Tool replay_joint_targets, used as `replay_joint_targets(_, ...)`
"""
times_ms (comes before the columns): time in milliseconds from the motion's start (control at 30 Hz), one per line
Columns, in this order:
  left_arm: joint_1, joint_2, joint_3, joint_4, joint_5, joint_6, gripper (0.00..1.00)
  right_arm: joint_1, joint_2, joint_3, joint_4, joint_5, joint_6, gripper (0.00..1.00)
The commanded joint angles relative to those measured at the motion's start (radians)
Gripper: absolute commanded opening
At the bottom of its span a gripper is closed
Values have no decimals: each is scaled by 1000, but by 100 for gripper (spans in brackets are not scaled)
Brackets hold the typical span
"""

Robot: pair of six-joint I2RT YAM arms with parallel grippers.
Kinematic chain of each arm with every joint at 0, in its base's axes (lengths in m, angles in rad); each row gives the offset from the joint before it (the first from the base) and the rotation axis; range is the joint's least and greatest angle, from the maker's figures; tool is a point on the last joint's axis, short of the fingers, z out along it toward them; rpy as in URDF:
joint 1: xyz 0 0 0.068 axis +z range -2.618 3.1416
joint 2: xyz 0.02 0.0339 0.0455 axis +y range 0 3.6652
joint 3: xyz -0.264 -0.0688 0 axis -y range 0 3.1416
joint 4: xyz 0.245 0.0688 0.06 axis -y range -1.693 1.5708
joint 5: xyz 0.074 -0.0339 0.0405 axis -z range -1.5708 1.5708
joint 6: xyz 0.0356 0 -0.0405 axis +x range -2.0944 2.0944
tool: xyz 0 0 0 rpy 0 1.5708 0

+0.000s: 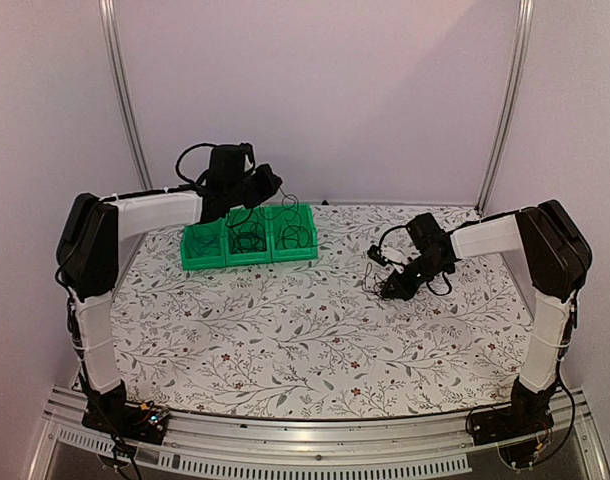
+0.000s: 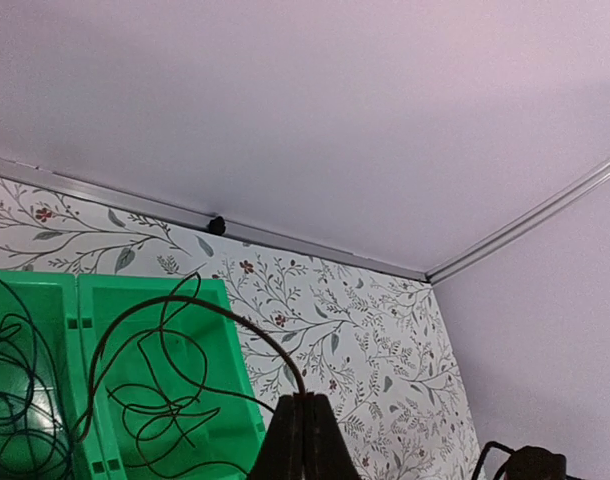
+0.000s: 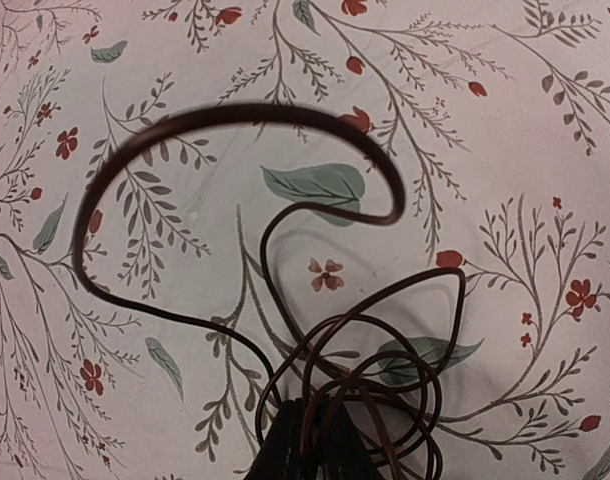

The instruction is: Untangle the cables

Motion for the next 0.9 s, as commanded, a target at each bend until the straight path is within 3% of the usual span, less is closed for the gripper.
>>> replay_joint_targets(0, 9, 11, 20, -111, -98, -7, 0, -6, -2, -8, -71, 15, 8, 11)
replay_joint_targets(233, 8, 187, 224, -112, -5, 29, 0, -7, -5, -17, -71, 16, 13, 11)
replay_joint_targets(467, -2, 373, 403, -75, 114, -37, 0, -9, -6, -18, -76, 20, 11, 11)
replay_joint_targets(733, -19, 453, 443, 17, 326, -98, 0, -15, -2, -15, -69, 14, 16, 11)
replay_joint_targets(867, -20, 395, 367, -24, 298, -69, 0, -16, 7, -8, -69, 7, 17, 11)
